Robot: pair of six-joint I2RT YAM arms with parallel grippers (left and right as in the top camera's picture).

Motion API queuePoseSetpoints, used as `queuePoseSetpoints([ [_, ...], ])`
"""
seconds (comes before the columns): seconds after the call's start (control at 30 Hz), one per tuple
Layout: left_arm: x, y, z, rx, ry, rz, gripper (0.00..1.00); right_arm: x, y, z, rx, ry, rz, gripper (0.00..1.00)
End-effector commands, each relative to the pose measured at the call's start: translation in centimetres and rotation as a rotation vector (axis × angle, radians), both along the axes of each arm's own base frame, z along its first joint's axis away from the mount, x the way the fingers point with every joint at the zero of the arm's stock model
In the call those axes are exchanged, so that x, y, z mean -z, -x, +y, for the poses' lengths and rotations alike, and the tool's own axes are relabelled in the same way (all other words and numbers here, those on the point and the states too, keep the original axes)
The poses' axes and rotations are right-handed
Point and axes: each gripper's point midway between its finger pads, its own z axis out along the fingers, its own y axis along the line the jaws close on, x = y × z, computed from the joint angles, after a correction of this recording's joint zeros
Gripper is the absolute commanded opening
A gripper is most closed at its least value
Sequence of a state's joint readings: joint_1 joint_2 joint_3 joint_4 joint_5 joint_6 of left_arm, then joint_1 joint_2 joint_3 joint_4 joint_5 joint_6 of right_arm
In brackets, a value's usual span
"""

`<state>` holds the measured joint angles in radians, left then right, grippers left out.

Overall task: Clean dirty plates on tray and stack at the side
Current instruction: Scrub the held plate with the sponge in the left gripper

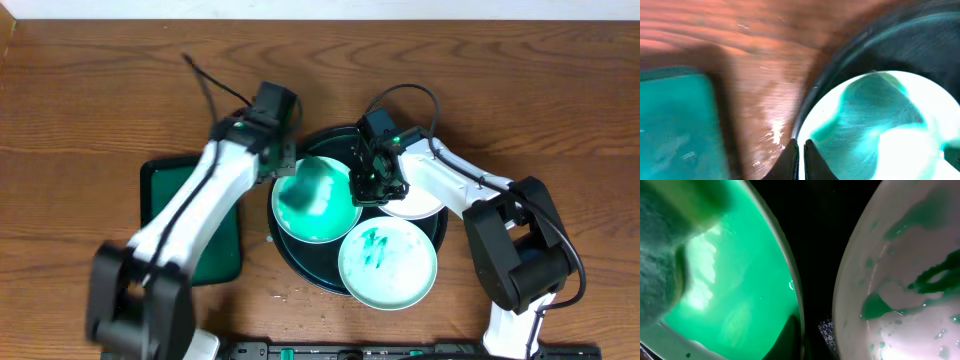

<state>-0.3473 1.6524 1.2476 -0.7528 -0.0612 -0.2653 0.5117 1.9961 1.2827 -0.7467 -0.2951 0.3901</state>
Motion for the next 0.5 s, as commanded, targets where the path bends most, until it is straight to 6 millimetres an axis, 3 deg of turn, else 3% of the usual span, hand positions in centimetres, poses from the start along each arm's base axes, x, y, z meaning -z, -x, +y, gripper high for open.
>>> queuePoseSetpoints([
  [0.0, -4.8, 0.4, 4.3, -0.115, -0.105, -0.133, 0.07, 1.5, 0.5, -2.1, -0.016, 0.096, 0.009, 0.01],
  [0.13, -5.9, 1.4, 7.9, -0.206, -0.130, -0.127, 0.07, 1.5, 0.4, -2.1, -0.016, 0.094, 0.006, 0.01],
  [0.2, -5.3, 1.9, 8.2, -0.201, -0.089, -0.079, 0.08, 1.5, 0.4, -2.1, -0.016, 0.094, 0.007, 0.01],
  [0.27, -4.5, 2.1, 6.4, -0.116, 0.018, -0.028, 0.17, 1.5, 0.4, -2.1, -0.016, 0.094, 0.006, 0.01],
  [0.37, -3.6, 2.0, 4.0, 0.000, 0.103, 0.010, 0.43, 1.5, 0.4, -2.1, -0.016, 0.094, 0.007, 0.01],
  [0.47, -2.6, 1.9, 1.6, 0.141, 0.151, 0.037, 0.49, 1.5, 0.5, -2.1, -0.016, 0.095, 0.009, 0.01],
])
